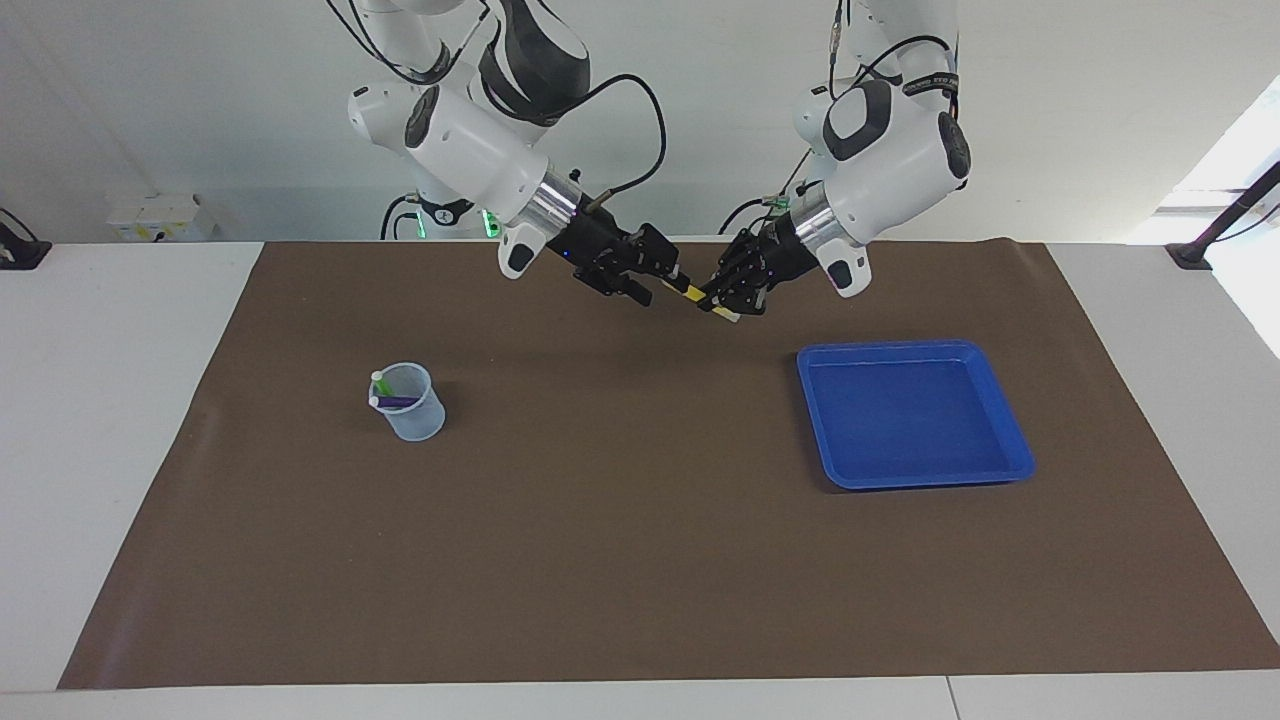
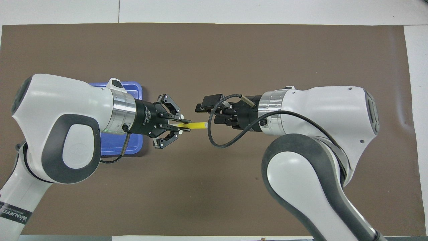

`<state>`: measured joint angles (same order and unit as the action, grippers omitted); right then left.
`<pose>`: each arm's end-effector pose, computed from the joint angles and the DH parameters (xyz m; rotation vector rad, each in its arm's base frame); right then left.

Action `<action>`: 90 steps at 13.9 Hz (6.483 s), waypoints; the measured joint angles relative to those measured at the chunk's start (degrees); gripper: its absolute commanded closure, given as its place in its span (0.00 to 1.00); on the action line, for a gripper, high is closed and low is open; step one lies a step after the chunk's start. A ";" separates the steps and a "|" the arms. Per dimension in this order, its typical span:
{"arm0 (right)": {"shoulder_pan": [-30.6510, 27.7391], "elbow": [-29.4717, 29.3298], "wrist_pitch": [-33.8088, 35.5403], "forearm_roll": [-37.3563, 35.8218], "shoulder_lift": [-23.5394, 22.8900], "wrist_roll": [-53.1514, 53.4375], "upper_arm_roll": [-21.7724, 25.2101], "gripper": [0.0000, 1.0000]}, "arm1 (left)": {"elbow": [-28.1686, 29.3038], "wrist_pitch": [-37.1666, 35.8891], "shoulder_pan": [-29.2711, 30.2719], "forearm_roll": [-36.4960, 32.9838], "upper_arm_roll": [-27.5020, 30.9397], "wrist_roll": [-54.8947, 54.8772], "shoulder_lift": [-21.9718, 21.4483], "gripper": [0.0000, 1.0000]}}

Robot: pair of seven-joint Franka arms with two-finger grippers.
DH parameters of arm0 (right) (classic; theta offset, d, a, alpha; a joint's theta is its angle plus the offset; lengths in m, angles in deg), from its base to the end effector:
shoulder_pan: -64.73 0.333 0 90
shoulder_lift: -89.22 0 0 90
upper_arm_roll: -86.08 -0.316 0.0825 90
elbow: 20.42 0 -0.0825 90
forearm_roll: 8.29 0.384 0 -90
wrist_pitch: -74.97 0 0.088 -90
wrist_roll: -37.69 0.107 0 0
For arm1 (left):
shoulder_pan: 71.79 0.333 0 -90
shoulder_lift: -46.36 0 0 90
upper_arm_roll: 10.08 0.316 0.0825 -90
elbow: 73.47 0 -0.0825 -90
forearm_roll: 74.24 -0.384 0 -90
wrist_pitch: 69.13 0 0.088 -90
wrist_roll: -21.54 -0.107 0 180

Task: Transfer and insert pens with both arms

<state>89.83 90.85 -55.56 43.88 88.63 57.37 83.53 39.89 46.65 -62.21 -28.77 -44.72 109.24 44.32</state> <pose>0.5173 0.2924 0.5172 -2.2731 0.4184 0.0446 0.4905 -0.2786 0.5009 1.9632 1.6976 -0.7405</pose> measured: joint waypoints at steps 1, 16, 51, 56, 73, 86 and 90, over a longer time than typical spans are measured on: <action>0.02 0.00 0.16 -0.11 0.11 -0.04 -0.01 0.33 | 0.08 0.25 -0.26 0.07 0.00 0.15 0.00 1.00; -0.02 -0.01 4.60 -2.73 0.76 -0.41 0.04 1.00 | 0.24 0.92 -0.37 1.50 -0.01 0.72 -0.10 1.00; -14.99 1.29 22.77 -68.14 0.99 -52.22 0.18 1.00 | 3.09 -6.30 14.30 -26.81 0.90 -55.53 -0.01 0.00; -15.04 4.72 19.57 -68.20 2.11 -52.28 0.20 0.13 | 3.07 -6.25 17.46 -30.54 1.00 -60.27 0.90 0.00; -21.82 -13.12 42.89 -54.41 3.96 -28.74 1.33 0.00 | 3.03 -6.22 17.74 -36.46 0.71 -63.17 0.93 0.00; -22.37 -20.25 47.47 -54.44 -0.70 -27.91 7.82 0.00 | -15.48 -29.22 17.62 -44.33 -0.62 -75.73 3.64 0.00; -22.52 -21.15 47.91 -54.45 -0.29 -27.91 8.34 0.00 | -20.39 -34.30 17.59 -46.32 -3.34 -77.48 3.34 0.00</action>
<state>67.31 69.69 -7.64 -10.57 88.33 29.46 91.87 19.50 12.35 -44.62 -75.09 -48.05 31.76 47.66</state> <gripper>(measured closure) 0.000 0.000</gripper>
